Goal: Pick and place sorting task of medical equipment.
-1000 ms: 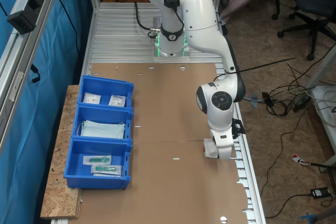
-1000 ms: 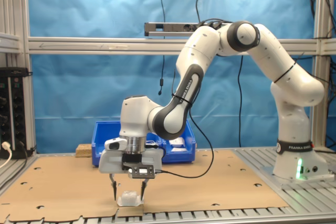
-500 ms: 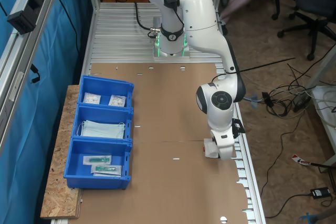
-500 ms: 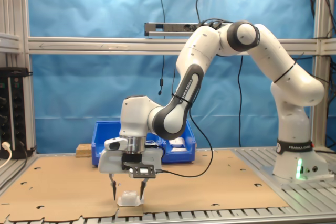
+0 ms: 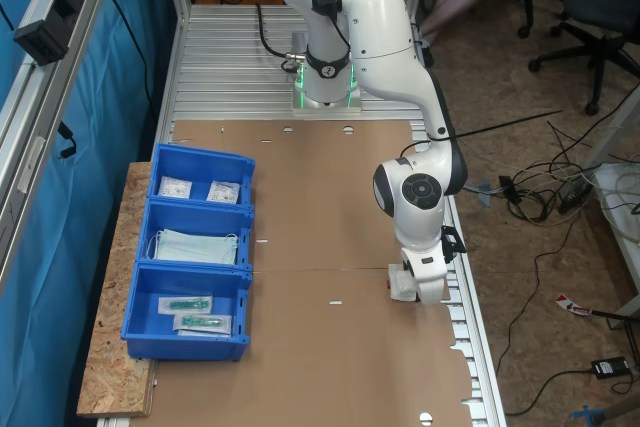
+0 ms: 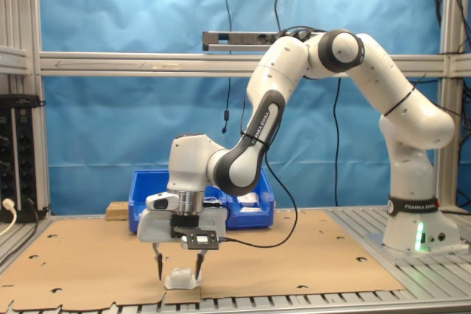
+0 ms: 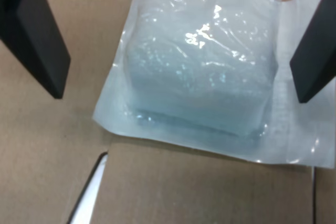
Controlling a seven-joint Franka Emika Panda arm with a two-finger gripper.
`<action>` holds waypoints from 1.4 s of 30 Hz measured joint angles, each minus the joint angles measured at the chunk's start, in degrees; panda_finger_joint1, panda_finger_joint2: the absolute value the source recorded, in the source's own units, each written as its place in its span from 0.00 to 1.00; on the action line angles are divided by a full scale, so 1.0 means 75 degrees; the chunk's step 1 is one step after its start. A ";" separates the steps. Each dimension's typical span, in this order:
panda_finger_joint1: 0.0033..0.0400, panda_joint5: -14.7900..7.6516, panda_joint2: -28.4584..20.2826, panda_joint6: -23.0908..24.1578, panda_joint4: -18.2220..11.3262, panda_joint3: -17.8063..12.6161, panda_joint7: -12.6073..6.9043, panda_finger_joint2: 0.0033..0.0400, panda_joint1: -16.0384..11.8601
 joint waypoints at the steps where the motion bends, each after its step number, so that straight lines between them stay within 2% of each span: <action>1: 1.00 0.0000 0.0000 0.0003 0.0000 -0.0002 -0.0010 1.00 0.0000; 22: 1.00 0.0000 0.0000 0.0057 0.0000 -0.0051 -0.0153 1.00 0.0000; 23: 0.89 0.0000 0.0000 0.0057 0.0000 -0.0053 -0.0155 0.89 0.0000; 28: 0.89 0.0000 0.0000 0.0057 0.0000 -0.0055 -0.0162 0.89 0.0000; 29: 0.64 0.0000 0.0000 0.0057 0.0000 -0.0056 -0.0162 0.64 0.0000; 37: 0.64 0.0000 -0.0001 0.0058 0.0000 -0.0058 -0.0166 0.64 0.0000; 38: 0.13 0.0000 -0.0001 0.0066 0.0000 -0.0058 -0.0166 0.13 0.0000; 42: 0.13 0.0000 -0.0002 0.0079 0.0000 -0.0061 -0.0167 0.13 0.0000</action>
